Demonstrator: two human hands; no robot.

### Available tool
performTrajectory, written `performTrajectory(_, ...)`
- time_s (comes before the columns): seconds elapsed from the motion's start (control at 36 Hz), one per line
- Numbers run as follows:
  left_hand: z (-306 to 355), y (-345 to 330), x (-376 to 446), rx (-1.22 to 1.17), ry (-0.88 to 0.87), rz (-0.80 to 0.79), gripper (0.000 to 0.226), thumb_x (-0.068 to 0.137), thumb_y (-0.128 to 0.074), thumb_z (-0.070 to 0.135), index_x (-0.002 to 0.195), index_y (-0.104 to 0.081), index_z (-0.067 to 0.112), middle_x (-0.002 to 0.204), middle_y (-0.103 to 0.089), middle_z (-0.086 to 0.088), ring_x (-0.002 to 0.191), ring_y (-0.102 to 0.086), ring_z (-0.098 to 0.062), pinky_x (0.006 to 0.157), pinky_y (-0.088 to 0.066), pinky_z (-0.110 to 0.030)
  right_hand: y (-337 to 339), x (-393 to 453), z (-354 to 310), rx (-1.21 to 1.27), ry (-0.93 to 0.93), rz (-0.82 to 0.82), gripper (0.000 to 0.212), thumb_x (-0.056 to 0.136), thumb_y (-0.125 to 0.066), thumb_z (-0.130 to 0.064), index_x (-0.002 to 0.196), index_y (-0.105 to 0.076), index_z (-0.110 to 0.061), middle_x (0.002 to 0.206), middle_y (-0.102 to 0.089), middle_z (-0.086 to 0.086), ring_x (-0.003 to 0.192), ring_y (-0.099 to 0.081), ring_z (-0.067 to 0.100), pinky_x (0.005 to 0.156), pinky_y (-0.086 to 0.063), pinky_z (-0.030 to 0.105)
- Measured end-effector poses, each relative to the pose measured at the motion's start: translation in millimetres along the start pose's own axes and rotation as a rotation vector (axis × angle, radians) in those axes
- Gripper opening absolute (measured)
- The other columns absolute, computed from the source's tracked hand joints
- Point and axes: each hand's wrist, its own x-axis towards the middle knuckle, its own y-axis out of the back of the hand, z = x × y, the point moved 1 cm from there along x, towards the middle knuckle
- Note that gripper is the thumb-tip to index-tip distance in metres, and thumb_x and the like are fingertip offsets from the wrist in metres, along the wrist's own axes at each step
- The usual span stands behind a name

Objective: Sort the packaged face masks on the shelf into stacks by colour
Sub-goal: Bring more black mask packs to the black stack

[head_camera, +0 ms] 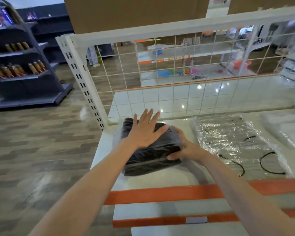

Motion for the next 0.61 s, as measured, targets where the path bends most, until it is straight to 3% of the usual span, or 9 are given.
performTrajectory(0.08, 21, -9, -1, 0.076, -0.093, -0.049, 0.07, 0.093, -0.014, 0.063, 0.152, -0.001, 0.027, 0.16, 0.006, 0.004, 0.146, 0.013, -0.018, 0.115, 0.011, -0.052, -1, 1, 0, -0.049, 0.015, -0.014, 0.095, 0.065, -0.078, 0.007, 0.135, -0.028, -0.034, 0.149, -0.028, -0.002, 0.133, -0.038, 0.017, 0.11, -0.035, 0.041)
performTrajectory(0.17, 23, -12, -1, 0.036, -0.09, -0.063, 0.069, 0.094, -0.016, 0.062, 0.152, -0.004, 0.026, 0.16, 0.0, 0.003, 0.147, 0.008, -0.017, 0.115, 0.01, -0.053, 0, 1, -2, -0.037, 0.011, -0.019, 0.103, 0.067, -0.071, 0.018, 0.145, -0.018, -0.022, 0.138, -0.032, -0.02, 0.122, -0.046, 0.001, 0.101, -0.044, 0.025)
performTrajectory(0.22, 16, -8, -1, -0.031, -0.074, -0.006, 0.069, 0.094, -0.018, 0.061, 0.152, -0.006, 0.026, 0.16, 0.0, 0.002, 0.147, 0.008, -0.016, 0.116, 0.01, -0.052, 1, 0, 0, -0.028, 0.0, -0.031, 0.104, 0.066, -0.073, 0.018, 0.145, -0.018, -0.024, 0.134, -0.037, -0.021, 0.122, -0.048, 0.004, 0.104, -0.044, 0.032)
performTrajectory(0.28, 9, -8, -4, -0.009, -0.073, -0.015, 0.07, 0.094, -0.018, 0.061, 0.152, -0.006, 0.024, 0.16, 0.001, 0.002, 0.147, 0.009, -0.016, 0.116, 0.011, -0.05, -2, -1, -2, -0.028, 0.018, -0.025, 0.097, 0.063, -0.078, 0.008, 0.139, -0.029, -0.029, 0.144, -0.033, -0.007, 0.132, -0.04, 0.017, 0.111, -0.034, 0.046)
performTrajectory(0.33, 6, -9, -8, 0.036, -0.086, -0.092, 0.071, 0.094, -0.018, 0.062, 0.152, -0.005, 0.023, 0.16, -0.002, 0.001, 0.147, 0.007, -0.016, 0.116, 0.011, -0.05, -5, -1, -5, -0.091, 0.094, -0.037, 0.082, 0.061, -0.078, 0.0, 0.127, -0.04, -0.03, 0.148, -0.023, -0.002, 0.14, -0.026, 0.022, 0.116, -0.022, 0.048)
performTrajectory(0.42, 0, -4, -8, 0.007, -0.099, -0.082, 0.07, 0.095, -0.02, 0.061, 0.152, -0.008, 0.023, 0.16, -0.005, 0.0, 0.147, 0.004, -0.015, 0.116, 0.009, -0.051, -7, -1, -7, -0.183, 0.159, -0.031, 0.069, 0.068, -0.075, 0.008, 0.109, -0.047, -0.038, 0.137, -0.022, -0.018, 0.142, -0.013, 0.024, 0.119, -0.012, 0.047)
performTrajectory(0.47, -6, 0, -8, -0.026, -0.075, -0.043, 0.07, 0.094, -0.021, 0.061, 0.152, -0.009, 0.023, 0.16, -0.007, 0.0, 0.147, 0.003, -0.015, 0.117, 0.007, -0.051, -8, -1, -9, -0.206, 0.168, -0.015, 0.068, 0.069, -0.073, 0.011, 0.107, -0.047, -0.039, 0.132, -0.021, -0.024, 0.142, -0.012, 0.022, 0.12, -0.01, 0.044)
performTrajectory(0.56, -15, -2, -11, -0.011, -0.072, -0.08, 0.072, 0.093, -0.023, 0.063, 0.151, -0.015, 0.021, 0.158, -0.015, -0.001, 0.147, -0.003, -0.016, 0.117, 0.006, -0.051, -9, -1, -6, -0.122, 0.062, 0.033, 0.078, 0.067, -0.075, 0.009, 0.124, -0.044, -0.035, 0.131, -0.027, -0.024, 0.139, -0.024, 0.019, 0.115, -0.025, 0.036)
performTrajectory(0.61, -23, -3, -12, -0.018, -0.081, -0.052, 0.07, 0.091, -0.026, 0.064, 0.148, -0.025, 0.023, 0.155, -0.025, -0.002, 0.146, -0.012, -0.018, 0.117, 0.006, -0.051, -9, 0, -4, -0.028, -0.021, 0.078, 0.093, 0.061, -0.082, 0.002, 0.136, -0.035, -0.026, 0.136, -0.038, -0.007, 0.131, -0.039, 0.02, 0.107, -0.038, 0.037)
